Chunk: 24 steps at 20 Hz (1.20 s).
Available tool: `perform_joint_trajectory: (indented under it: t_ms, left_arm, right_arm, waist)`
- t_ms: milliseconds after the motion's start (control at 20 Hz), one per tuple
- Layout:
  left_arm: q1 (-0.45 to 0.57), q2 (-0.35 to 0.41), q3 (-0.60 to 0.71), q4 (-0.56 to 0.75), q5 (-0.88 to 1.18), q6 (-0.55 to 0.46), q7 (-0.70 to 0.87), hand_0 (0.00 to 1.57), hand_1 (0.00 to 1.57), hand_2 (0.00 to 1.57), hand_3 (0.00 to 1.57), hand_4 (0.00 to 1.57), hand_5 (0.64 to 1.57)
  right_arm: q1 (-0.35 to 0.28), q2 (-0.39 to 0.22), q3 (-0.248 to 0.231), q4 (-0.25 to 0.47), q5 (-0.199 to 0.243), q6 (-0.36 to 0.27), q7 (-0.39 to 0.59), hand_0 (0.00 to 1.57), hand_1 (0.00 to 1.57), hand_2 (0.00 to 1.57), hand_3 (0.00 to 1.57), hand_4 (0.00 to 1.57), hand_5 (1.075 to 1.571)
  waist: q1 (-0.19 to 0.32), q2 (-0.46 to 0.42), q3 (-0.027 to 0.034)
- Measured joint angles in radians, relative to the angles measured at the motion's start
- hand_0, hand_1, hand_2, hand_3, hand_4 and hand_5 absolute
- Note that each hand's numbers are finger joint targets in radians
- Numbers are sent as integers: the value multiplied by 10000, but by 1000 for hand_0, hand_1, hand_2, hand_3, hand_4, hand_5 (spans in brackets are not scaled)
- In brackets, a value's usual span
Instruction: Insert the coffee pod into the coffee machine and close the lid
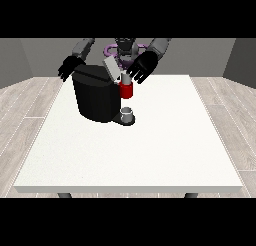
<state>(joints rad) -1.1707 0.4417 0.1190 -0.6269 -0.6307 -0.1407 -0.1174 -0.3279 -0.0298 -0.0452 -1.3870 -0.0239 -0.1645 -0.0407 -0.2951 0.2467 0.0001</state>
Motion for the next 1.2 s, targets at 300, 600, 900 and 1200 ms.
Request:
perform_joint_trajectory:
  t_ms: [300,600,900,1200]
  left_arm:
    - [34,-64,-31,65,-118,78,-110,1204,1204,1279,1208,521,1571]
    - [-154,-133,-60,47,-206,-27,102,1208,1208,1265,1191,493,1571]
    - [-65,-125,2,148,-231,9,-76,1220,1220,1266,1167,481,1571]
    - [-88,-110,74,281,-240,-63,-75,1129,1129,1167,1028,443,1571]
  right_arm:
    - [-2,-94,-59,-147,-66,42,127,0,0,0,0,457,1571]
    - [-9,-207,-275,236,-170,157,-273,0,0,0,0,445,1571]
    - [-8,-280,-308,134,-200,177,-223,0,0,0,0,364,1571]
    - [-14,-118,-153,47,-65,-28,-121,0,0,0,0,408,1571]
  waist:
    - [-14,16,1]
    - [141,138,2]
    - [78,250,18]
    - [64,262,12]
